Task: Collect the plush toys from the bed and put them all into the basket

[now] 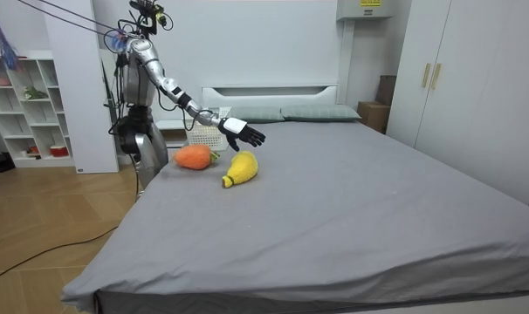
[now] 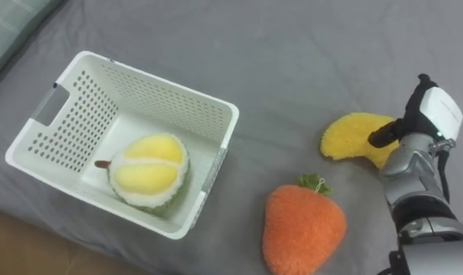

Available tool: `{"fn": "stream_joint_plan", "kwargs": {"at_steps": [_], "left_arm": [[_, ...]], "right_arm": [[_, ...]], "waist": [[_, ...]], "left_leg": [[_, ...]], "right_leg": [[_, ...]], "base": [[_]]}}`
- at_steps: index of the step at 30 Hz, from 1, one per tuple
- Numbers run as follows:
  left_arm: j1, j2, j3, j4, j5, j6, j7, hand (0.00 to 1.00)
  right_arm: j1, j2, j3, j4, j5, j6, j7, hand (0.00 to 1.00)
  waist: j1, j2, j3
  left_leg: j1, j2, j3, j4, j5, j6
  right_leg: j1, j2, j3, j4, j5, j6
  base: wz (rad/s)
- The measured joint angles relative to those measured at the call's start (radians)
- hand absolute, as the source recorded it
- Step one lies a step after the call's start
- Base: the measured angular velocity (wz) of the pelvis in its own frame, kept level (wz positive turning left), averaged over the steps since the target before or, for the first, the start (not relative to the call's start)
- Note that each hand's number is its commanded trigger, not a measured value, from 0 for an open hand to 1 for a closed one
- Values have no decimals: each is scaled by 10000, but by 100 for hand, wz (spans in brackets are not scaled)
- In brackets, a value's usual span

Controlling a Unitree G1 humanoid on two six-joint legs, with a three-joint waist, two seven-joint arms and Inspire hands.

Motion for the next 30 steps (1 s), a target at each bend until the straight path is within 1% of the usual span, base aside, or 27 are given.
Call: {"fn": "stream_joint_plan", "kwargs": {"at_steps": [2, 6, 9, 11, 14, 16, 19, 20, 21, 23, 25, 26, 28, 30], "left_arm": [[-4, -33, -10, -5, -3, 11, -1, 0], [-67, -52, -179, -1, 7, 50, -85, 0], [-118, -52, -186, 1, -4, 72, -198, 0], [-143, -49, -191, 1, -3, 76, -204, 0], [-145, -54, -216, 9, -7, 76, -222, 0], [-172, -50, -244, 0, -20, 61, -222, 0], [-264, -50, -391, -26, -35, 48, -238, 0], [-297, -48, -390, -24, -35, 46, -243, 0], [-363, -48, -389, -21, -36, 40, -256, 0], [-442, -51, -402, -21, -31, 24, -289, 0], [-519, -44, -596, -10, -33, -12, -297, 0], [-542, -45, -658, -11, -33, -9, -328, 0], [-546, -43, -672, -15, -36, -7, -363, 0], [-547, -38, -722, -15, -37, 1, -366, 0]], "right_arm": [[0, -88, -1, 106, 5, 7, 0, 0], [-6, -101, -2, 122, -31, 14, 48, 0], [-7, -101, -2, 175, -40, 16, 137, 0], [-17, -101, 3, 209, -40, 23, 187, 0], [-171, -101, 15, 444, -58, 43, 414, 0], [-400, -101, 15, 671, -104, 145, 594, 0], [-440, -101, 17, 842, -110, 225, 668, 0], [-440, -101, 17, 845, -110, 225, 706, 78], [-440, -101, 22, 846, -103, 225, 772, 100], [-447, -101, 36, 864, -102, 225, 902, 100], [-478, -140, 85, 951, -101, 225, 908, 100], [-496, -215, 199, 1010, -131, 227, 892, 100], [-498, -345, 417, 1087, -225, 237, 891, 100], [-537, -452, 439, 1102, -396, 242, 898, 100]], "waist": [[51, 13, 4], [162, 75, 50], [253, 111, 107], [301, 88, 125], [312, 58, 158], [275, 58, 213], [273, 59, 237], [276, 55, 252], [290, 58, 276], [339, 62, 281], [433, 76, 288], [462, 102, 305], [520, 112, 311], [534, 130, 322]], "left_leg": [[-92, -19, 3, 1, 20, 15], [-455, -58, -7, 22, 108, 44], [-612, -67, -7, 21, 142, 52], [-703, -67, 0, 11, 160, 48], [-798, -68, 0, 5, 183, 42], [-858, -73, -38, 10, 201, 36], [-919, -79, -129, 9, 205, 33], [-937, -79, -144, 9, 205, 32], [-995, -81, -178, 9, 207, 29], [-1109, -89, -189, 13, 229, 23], [-1226, -96, -193, 21, 248, 26], [-1246, -96, -212, 37, 249, 27], [-1246, -96, -222, 35, 249, 27], [-1250, -96, -228, 35, 249, 27]], "right_leg": [[-104, -22, -6, 20, 1, 2], [-523, -89, 22, 181, -2, 5], [-729, -159, 47, 273, -7, 6], [-868, -174, 74, 360, -24, 2], [-976, -179, 76, 397, -31, -9], [-1014, -178, 31, 412, -34, -14], [-1035, -168, -67, 408, -34, -16], [-1050, -165, -74, 408, -34, -16], [-1097, -158, -89, 408, -32, -18], [-1214, -163, -85, 417, -30, -21], [-1357, -181, -81, 463, -31, -21], [-1367, -186, -95, 472, -31, -20], [-1366, -200, -95, 472, -32, -19], [-1367, -203, -94, 472, -32, -18]], "base": [[4], [0], [0], [0], [0], [5], [9], [8], [4], [0], [0], [0], [2], [0]]}}
